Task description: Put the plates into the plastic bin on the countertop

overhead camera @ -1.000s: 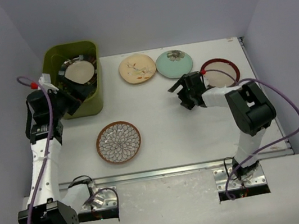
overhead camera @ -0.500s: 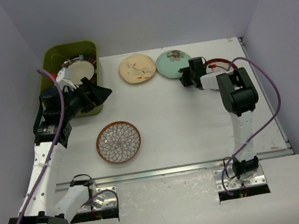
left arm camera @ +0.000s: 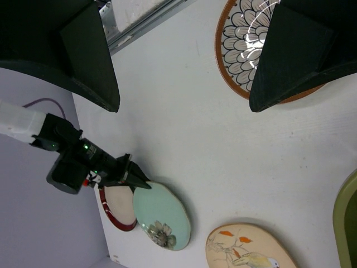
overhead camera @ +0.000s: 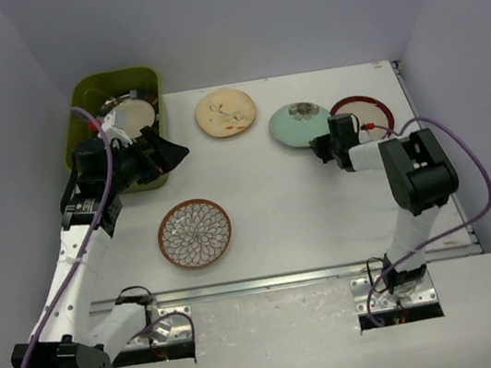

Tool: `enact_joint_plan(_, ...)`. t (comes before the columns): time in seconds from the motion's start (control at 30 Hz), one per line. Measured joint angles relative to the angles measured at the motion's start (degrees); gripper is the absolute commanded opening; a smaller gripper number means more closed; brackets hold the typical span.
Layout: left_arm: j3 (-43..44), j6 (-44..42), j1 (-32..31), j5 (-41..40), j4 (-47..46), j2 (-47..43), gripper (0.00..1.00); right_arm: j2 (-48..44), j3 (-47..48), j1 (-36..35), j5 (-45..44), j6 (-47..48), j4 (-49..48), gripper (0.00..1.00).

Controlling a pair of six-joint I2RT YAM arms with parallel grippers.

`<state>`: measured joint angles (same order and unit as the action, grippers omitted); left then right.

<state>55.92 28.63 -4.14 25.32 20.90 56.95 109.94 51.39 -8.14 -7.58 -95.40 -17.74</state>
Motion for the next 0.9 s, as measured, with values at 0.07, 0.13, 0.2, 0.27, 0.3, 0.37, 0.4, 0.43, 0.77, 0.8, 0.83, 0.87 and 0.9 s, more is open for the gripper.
enact_joint_plan(0.07,-0.01,0.24,-0.19,-0.01,-0.71,1.03,1.00,-6.19,-4.63,0.36,0.49,2.66,0.65,0.00)
enact_joint_plan(0.13,-0.20,0.58,-0.47,-0.02,-1.94,2.03,1.00,-12.36,-8.16,0.90,1.52,6.92,2.03,0.00)
enact_joint_plan(0.2,-0.59,1.33,-1.03,0.00,-3.97,3.44,1.00,-18.05,-11.11,1.50,3.37,11.29,4.20,0.00)
enact_joint_plan(0.27,-0.72,1.95,-1.77,0.04,-5.80,5.34,1.00,-22.85,-13.81,1.92,5.23,14.98,6.11,0.00)
enact_joint_plan(0.3,-0.74,2.37,-2.71,-0.13,-6.56,6.58,1.00,-24.63,-14.97,2.03,7.09,17.19,6.23,0.00)
enact_joint_plan(0.37,-0.70,3.10,-5.28,-0.36,-8.99,9.47,1.00,-27.19,-16.47,2.06,11.31,21.18,6.78,0.00)
enact_joint_plan(0.4,-0.34,3.14,-7.31,-0.59,-9.29,11.37,1.00,-27.83,-16.67,2.06,14.06,23.12,7.18,0.00)
enact_joint_plan(0.43,0.37,3.15,-9.07,-0.64,-9.60,13.46,1.00,-28.27,-16.67,2.06,17.48,24.96,7.46,0.00)
enact_joint_plan(0.77,3.40,0.96,-16.18,-2.55,-8.48,24.79,0.92,-33.18,-11.74,1.61,46.51,36.27,7.29,0.00)
enact_joint_plan(0.8,3.49,0.63,-16.18,-2.85,-8.03,25.10,0.86,-33.19,-11.24,1.62,48.57,36.07,5.60,0.00)
enact_joint_plan(0.83,3.56,0.30,-16.18,-3.14,-7.59,25.39,0.78,-33.19,-10.79,1.62,50.48,35.81,3.87,0.00)
enact_joint_plan(0.87,3.56,0.33,-16.16,-2.91,-7.46,25.55,0.57,-33.19,-10.63,1.64,52.38,35.22,1.67,0.00)
enact_joint_plan(0.9,3.59,0.23,-16.18,-2.43,-7.57,25.52,0.36,-33.09,-10.61,1.64,53.75,34.52,-0.36,0.00)
